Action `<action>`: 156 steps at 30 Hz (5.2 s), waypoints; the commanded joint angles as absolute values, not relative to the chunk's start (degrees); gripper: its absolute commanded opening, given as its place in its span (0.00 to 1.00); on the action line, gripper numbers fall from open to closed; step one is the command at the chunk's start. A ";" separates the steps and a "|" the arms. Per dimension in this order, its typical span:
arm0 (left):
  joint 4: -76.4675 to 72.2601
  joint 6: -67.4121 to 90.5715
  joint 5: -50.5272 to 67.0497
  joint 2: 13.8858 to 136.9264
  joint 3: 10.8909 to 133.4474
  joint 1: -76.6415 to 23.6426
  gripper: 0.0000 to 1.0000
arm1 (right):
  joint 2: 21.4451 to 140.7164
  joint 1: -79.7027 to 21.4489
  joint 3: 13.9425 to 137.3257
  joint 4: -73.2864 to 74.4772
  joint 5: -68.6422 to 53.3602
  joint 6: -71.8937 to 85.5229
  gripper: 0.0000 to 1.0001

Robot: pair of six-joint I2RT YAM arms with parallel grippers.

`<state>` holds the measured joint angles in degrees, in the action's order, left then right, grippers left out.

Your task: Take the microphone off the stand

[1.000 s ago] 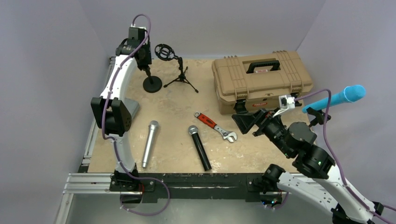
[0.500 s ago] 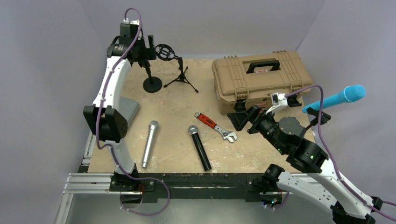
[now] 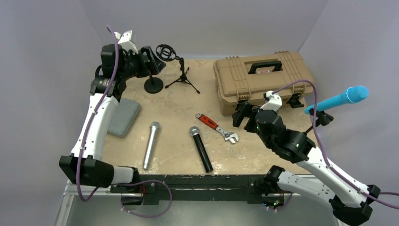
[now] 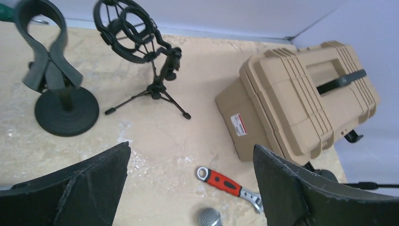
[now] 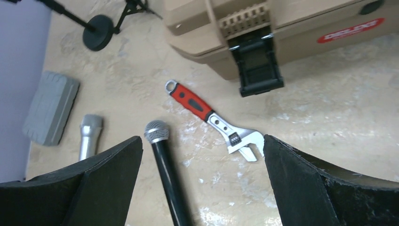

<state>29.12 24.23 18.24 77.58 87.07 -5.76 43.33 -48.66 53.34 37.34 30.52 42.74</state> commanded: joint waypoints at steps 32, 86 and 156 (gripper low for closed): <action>12.13 28.42 32.28 71.96 76.74 -7.83 0.97 | 49.19 -48.43 75.36 40.81 84.68 34.93 0.91; 11.16 30.21 33.42 74.09 76.38 -8.61 0.96 | 54.81 -22.90 70.52 28.53 91.50 27.06 0.90; 7.72 35.01 37.32 72.45 74.99 -8.71 0.96 | 46.46 -4.39 68.04 13.14 59.44 10.04 0.06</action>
